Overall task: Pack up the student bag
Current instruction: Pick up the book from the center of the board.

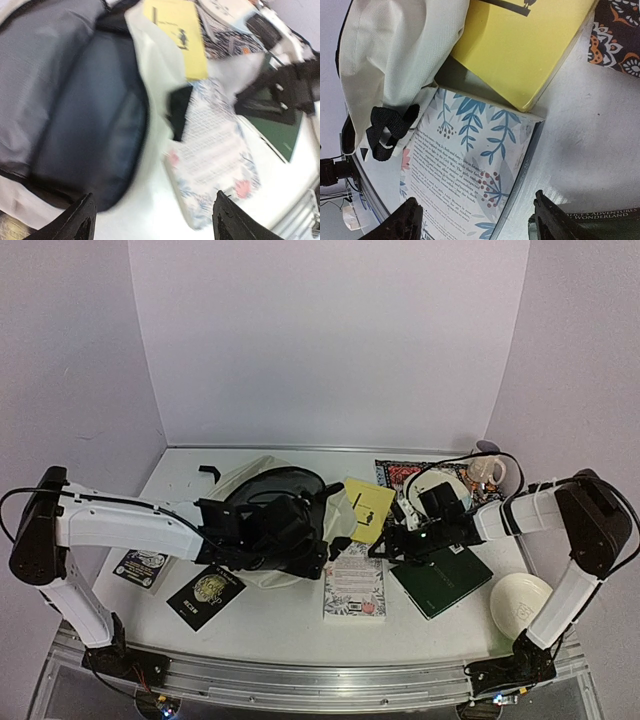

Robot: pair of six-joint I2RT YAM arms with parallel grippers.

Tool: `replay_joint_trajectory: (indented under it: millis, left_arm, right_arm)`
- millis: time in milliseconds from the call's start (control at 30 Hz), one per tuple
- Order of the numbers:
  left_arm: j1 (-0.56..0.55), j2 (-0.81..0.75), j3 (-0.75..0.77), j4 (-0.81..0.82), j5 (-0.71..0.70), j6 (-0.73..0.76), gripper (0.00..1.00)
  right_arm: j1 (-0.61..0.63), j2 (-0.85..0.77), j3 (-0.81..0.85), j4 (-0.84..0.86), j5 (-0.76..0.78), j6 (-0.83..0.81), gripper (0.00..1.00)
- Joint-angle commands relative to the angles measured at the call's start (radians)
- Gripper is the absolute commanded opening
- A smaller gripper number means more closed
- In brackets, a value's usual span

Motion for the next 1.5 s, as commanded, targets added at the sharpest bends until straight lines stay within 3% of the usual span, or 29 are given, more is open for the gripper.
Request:
replay_joint_trajectory:
  millis: [0, 233, 600, 733, 867, 1033, 1233, 1467]
  left_arm:
    - [-0.049, 0.065, 0.002, 0.079, 0.044, -0.127, 0.77]
    - [-0.051, 0.168, -0.031, 0.227, 0.080, -0.168, 0.69]
    - [-0.019, 0.310, -0.050, 0.347, 0.179, -0.194, 0.57]
    - [-0.010, 0.322, -0.083, 0.406, 0.213, -0.214, 0.50]
    - [-0.004, 0.326, -0.130, 0.494, 0.251, -0.247, 0.46]
    - [0.005, 0.336, -0.161, 0.576, 0.284, -0.281, 0.44]
    - [0.005, 0.329, -0.161, 0.631, 0.284, -0.276, 0.45]
    - [0.005, 0.298, -0.206, 0.747, 0.276, -0.311, 0.46]
  right_arm:
    - [0.026, -0.012, -0.007, -0.040, -0.006, 0.000, 0.74]
    - [0.071, 0.001, 0.034, -0.151, 0.129, -0.019, 0.71]
    - [0.167, 0.068, 0.104, -0.224, 0.182, -0.026, 0.74]
    - [0.190, 0.095, 0.128, -0.211, 0.137, -0.028, 0.74]
    - [0.229, 0.024, 0.137, -0.146, 0.052, -0.027, 0.73]
    - [0.244, -0.077, 0.143, -0.061, -0.088, 0.017, 0.65]
    - [0.265, -0.145, 0.160, -0.054, -0.115, 0.033, 0.63]
    - [0.271, -0.092, 0.147, -0.055, -0.111, 0.033, 0.56]
